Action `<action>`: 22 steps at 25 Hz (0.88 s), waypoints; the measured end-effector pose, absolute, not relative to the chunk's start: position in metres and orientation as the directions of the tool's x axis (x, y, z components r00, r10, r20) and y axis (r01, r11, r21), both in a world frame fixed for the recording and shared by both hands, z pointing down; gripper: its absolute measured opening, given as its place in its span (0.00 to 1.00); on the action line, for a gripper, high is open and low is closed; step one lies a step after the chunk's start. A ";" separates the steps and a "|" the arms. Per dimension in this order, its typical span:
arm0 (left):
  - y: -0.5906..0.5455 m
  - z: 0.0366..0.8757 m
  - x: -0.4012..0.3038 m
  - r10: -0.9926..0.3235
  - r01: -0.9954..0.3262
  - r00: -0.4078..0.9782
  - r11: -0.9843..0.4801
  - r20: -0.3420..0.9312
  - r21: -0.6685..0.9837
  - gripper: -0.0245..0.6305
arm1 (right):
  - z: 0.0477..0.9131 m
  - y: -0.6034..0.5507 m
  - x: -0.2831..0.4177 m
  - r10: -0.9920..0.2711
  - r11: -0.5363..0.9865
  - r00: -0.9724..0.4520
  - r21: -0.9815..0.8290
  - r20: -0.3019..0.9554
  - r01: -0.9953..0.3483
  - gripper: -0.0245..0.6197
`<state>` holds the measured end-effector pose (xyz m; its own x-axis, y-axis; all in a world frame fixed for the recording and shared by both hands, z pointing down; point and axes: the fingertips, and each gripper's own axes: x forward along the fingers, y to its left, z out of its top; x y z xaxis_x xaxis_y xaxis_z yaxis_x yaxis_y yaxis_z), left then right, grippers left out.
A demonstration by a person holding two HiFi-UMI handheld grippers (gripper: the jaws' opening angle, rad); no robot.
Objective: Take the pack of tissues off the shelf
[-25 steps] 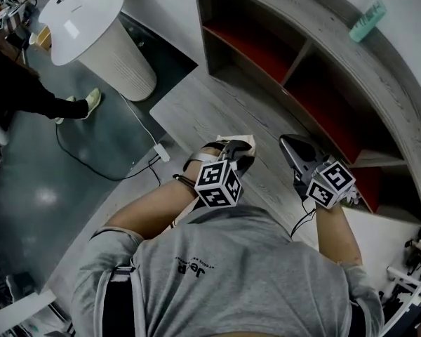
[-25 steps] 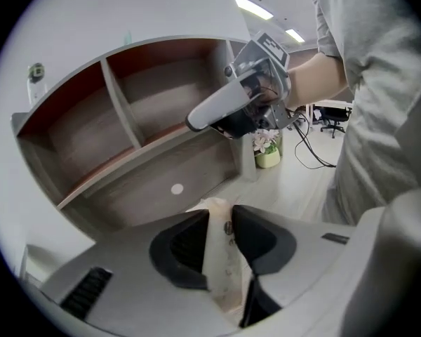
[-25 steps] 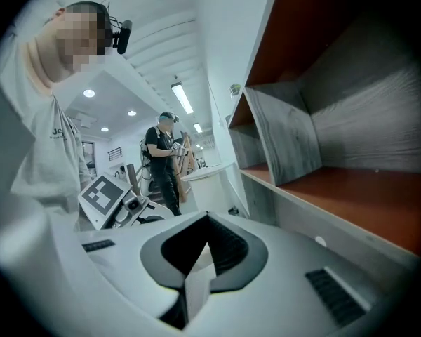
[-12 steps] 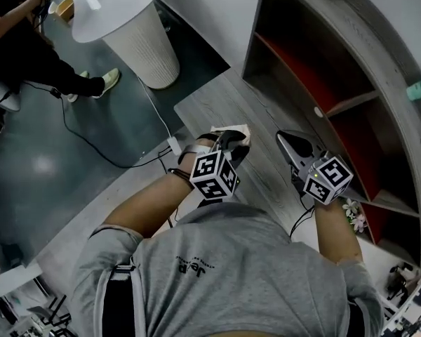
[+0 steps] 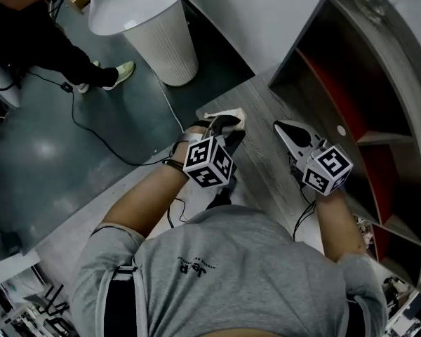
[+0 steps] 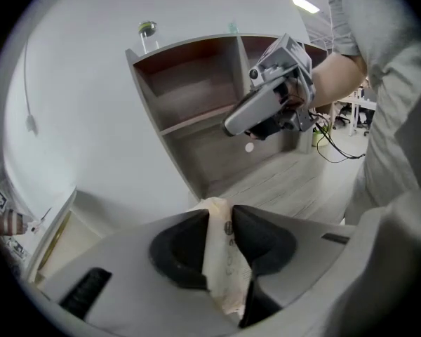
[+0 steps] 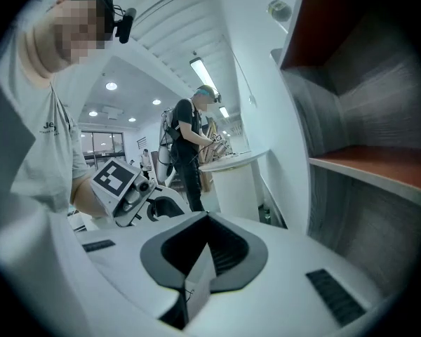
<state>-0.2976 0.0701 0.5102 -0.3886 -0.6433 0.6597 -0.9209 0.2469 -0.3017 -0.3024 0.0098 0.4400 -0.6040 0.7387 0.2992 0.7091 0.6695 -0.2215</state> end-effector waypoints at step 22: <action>0.100 0.430 -0.408 -0.678 -0.838 -0.523 0.300 0.516 -0.456 0.23 | 0.346 0.081 -0.413 0.753 0.638 -0.619 -0.017 0.221 0.770 0.07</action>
<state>-0.4078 0.0996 0.4301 -0.5233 -0.6783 0.5158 -0.8380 0.2999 -0.4558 -0.4128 0.0811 0.3461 -0.6191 0.7535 0.2213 0.7701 0.6377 -0.0168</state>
